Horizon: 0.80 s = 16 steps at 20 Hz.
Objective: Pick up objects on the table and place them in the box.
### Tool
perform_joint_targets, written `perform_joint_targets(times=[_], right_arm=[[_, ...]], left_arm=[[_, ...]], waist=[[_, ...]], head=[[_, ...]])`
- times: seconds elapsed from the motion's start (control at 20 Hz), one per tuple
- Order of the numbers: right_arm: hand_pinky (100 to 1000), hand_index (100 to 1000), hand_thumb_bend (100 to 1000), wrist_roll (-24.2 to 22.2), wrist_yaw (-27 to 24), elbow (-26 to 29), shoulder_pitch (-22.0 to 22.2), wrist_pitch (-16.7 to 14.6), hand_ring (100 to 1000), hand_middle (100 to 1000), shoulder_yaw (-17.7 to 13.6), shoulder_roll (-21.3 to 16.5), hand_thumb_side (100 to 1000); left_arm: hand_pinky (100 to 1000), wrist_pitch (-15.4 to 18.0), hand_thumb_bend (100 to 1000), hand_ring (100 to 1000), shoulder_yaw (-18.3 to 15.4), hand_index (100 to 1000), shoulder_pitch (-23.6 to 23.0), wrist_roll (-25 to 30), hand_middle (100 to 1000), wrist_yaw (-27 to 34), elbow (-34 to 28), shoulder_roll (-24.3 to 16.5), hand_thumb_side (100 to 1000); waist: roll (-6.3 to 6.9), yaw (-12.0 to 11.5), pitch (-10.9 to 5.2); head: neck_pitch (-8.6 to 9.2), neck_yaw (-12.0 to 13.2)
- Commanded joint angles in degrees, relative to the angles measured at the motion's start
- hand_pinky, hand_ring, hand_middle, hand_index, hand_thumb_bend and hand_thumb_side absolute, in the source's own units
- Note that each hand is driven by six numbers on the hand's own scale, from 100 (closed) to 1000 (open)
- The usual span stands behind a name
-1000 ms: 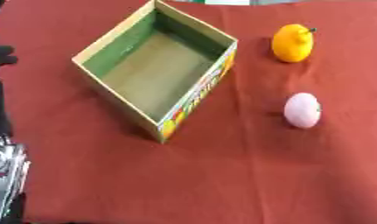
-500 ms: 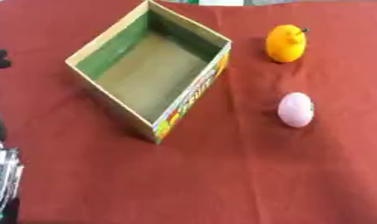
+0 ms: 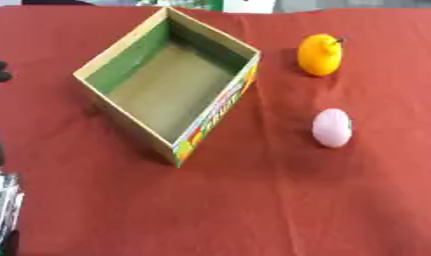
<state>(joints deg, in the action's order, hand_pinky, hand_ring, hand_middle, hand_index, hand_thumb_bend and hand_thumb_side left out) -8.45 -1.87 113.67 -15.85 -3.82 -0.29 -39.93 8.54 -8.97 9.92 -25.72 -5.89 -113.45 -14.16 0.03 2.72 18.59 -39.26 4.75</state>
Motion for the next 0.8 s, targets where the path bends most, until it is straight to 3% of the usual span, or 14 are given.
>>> perform_joint_targets(times=[0.05,0.25,0.3,0.5,0.8], right_arm=[[829,940,100,-2.08,2.83,0.92,-1.53,0.14,874,814,0.09,-5.92,1000],[829,940,100,-0.70,6.08,0.92,-1.55,-0.17,874,814,0.18,-10.69,1000],[830,956,100,-0.64,6.89,0.92,-1.95,-0.07,897,852,0.72,-11.58,1000],[828,956,100,-3.06,10.11,0.92,-4.90,1.50,900,859,4.90,-16.42,1000],[830,971,100,-4.89,13.03,0.92,-6.54,2.56,906,853,8.63,-22.56,991]], left_arm=[[571,0.00,100,574,-0.27,759,-0.03,0.25,631,-0.05,-1.14,-1.43,663],[571,0.01,100,574,-0.17,759,0.07,0.35,631,0.11,-1.14,-1.12,663],[571,0.02,100,574,-0.16,758,0.10,0.39,632,0.10,-1.14,-1.33,661],[572,-0.07,100,575,-0.18,758,0.05,0.46,633,0.14,-1.14,-1.58,659],[572,-0.14,100,574,-0.10,754,0.14,0.69,632,0.24,-1.14,-1.23,659]], waist=[[0.03,-0.02,-1.24],[0.41,-0.31,-1.23],[0.20,-0.43,-1.60],[0.23,-0.51,-2.38],[0.45,-1.26,-2.45]], head=[[-0.11,0.01],[-0.10,-0.37],[-0.37,-0.37],[-1.12,0.12],[-1.08,-0.25]])
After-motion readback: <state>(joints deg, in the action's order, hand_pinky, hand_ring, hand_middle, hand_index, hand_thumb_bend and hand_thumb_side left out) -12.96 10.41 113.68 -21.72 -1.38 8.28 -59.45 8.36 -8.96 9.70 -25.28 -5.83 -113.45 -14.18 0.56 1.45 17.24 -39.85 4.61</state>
